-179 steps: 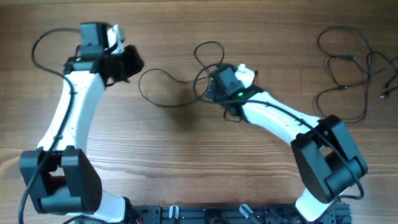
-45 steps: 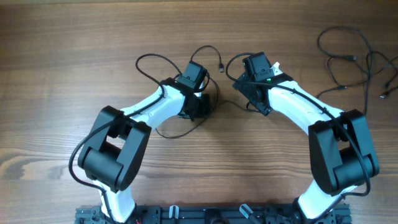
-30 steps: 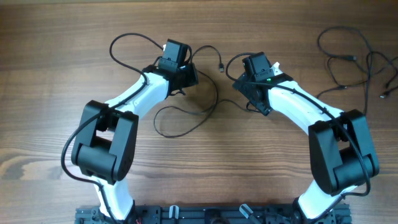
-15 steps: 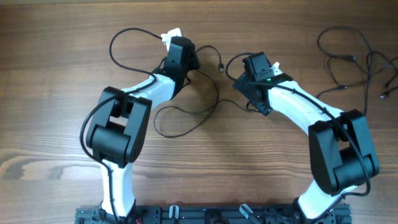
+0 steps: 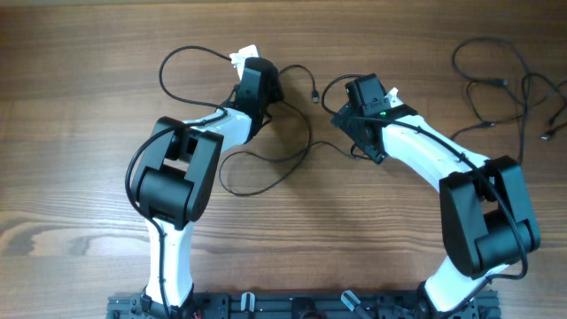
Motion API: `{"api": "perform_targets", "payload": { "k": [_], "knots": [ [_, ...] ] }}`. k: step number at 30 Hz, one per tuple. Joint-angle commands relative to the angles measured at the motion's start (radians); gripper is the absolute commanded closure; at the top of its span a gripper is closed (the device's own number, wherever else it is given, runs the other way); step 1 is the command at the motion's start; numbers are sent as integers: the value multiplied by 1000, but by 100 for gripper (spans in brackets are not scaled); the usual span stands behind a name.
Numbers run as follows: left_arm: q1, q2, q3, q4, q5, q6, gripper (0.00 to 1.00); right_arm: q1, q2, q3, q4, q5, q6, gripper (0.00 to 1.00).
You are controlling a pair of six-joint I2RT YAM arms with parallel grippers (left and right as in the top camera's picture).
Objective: Untangle cables
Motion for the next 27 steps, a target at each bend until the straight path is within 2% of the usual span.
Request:
{"api": "perform_targets", "payload": {
  "k": [1,4,11,14,17,27],
  "knots": [
    [-6,17,7,-19,226,-4,96,0,9,-2,6,-5,15,0],
    [-23,17,7,-71,333,-3,96,0,9,-2,6,-5,14,0],
    [-92,17,7,-200,430,-3,90,0,9,-3,6,-5,14,0],
    [-114,17,7,-227,460,-3,90,0,9,-2,5,-5,14,0],
    [-130,17,7,-246,489,-3,96,0,9,-2,5,-5,14,0],
    [-45,-108,8,-225,501,-6,96,0,9,-2,-2,-5,14,0]
  ]
}}
